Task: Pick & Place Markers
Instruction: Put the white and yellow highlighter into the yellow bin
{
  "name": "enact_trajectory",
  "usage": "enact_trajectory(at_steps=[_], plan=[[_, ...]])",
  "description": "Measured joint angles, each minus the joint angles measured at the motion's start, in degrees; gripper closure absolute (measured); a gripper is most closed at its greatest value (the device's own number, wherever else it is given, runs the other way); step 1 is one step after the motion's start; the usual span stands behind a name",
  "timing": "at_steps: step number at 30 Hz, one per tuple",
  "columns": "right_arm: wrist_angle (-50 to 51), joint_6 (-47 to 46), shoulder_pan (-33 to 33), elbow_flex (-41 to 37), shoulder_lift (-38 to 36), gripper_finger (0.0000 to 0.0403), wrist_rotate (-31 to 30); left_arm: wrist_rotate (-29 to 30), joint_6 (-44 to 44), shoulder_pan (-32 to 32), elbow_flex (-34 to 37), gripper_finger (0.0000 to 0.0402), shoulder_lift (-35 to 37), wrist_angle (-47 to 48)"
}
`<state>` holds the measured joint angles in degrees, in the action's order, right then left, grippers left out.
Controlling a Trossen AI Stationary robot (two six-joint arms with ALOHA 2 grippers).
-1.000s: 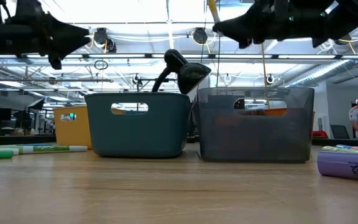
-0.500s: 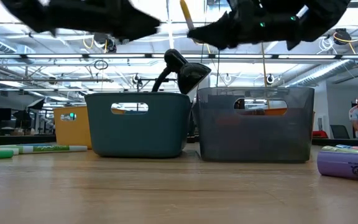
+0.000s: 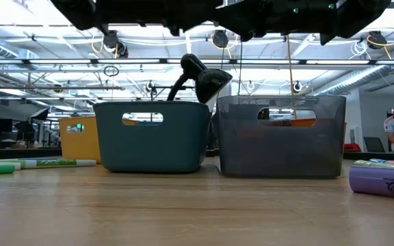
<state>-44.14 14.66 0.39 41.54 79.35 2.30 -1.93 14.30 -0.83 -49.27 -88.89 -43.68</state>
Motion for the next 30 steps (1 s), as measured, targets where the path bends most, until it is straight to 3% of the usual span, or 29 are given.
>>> enact_trajectory(at_steps=[3,11,30], plan=[[0.1,1.1,1.4,0.0,0.1,0.0378,-5.1,-2.0,0.4,0.7,0.0,0.0146,-0.1,-0.2],[-1.0,1.5,4.0,0.0,0.0,0.0378,-10.0,-3.5,3.3,3.3,-0.1,0.0147,0.9,-2.6],[-1.9,1.2,5.7,0.0,0.0,0.0378,-10.1,-2.1,3.1,4.2,-0.1,0.0151,1.5,-3.3]])
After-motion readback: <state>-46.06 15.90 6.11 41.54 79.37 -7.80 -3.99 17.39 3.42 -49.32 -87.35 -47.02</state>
